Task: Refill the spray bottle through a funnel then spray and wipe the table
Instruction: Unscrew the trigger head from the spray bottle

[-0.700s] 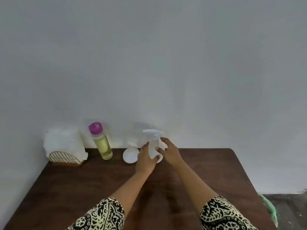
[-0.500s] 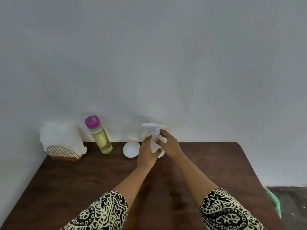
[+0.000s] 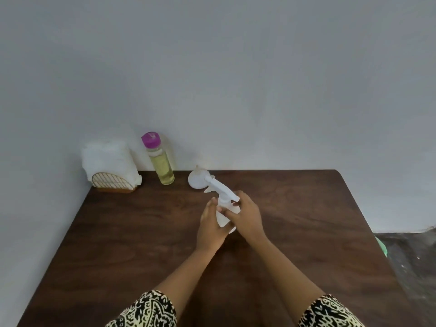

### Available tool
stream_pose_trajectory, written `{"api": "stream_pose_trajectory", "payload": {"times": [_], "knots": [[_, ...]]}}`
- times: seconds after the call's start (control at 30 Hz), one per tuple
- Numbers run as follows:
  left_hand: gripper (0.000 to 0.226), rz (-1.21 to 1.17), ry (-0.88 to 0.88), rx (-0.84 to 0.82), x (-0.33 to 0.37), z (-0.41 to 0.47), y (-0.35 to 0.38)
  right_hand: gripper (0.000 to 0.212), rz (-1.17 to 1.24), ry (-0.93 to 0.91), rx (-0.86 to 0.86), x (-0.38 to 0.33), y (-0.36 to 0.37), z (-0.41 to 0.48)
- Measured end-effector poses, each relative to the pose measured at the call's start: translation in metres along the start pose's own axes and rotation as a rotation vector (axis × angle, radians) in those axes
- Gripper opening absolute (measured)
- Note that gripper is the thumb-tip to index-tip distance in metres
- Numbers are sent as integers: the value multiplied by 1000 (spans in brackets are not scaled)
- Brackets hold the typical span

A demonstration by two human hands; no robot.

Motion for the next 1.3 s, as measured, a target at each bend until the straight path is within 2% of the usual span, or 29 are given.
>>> {"api": "stream_pose_trajectory", "payload": {"times": [0.17,0.3,0.47,0.63,0.7,0.77,0.87,0.97,1.13,1.23,1.3], "knots": [[89,3,13,-58,-15,-49,-15,31,-10,9,32,-10,12,-55],[75,-34,41,-99,-25,-81,-24,35,58,-28,-16,-25,21,-92],[68,-83,68,-177,-36,-110,-31,24,170,-30,26,-33,30,-126],[78,-84,-10,-104,-45,-127,-28,32,199,-25,69,-35,38,-147],[71,-119,-20,-54,-44,-132,-29,33,186,-27,89,-36,40,-151],[64,-142,-17,-52,-45,-132,-30,32,185,-29,97,-38,41,-153],[68,-115,-1,-88,-45,-128,-33,31,193,-52,63,-39,37,-151],[79,-84,-10,-119,-45,-125,-33,30,150,-73,-8,-40,31,-144],[80,-49,-16,-191,-54,-120,-33,19,141,-55,-201,-45,23,-136],[77,-24,49,-278,-59,-116,-35,19,194,55,-453,-46,14,-125],[71,-9,72,-274,-59,-116,-36,21,196,97,-621,-48,12,-120]]}}
Point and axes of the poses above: each hand's wrist, its own z-axis towards the middle knuckle, its own y-axis out of the palm, x = y × z, the point moved 3 cm from there along z, towards the middle knuckle, and after that the axes turned 14 degrees about z, right-handed, at the moved point
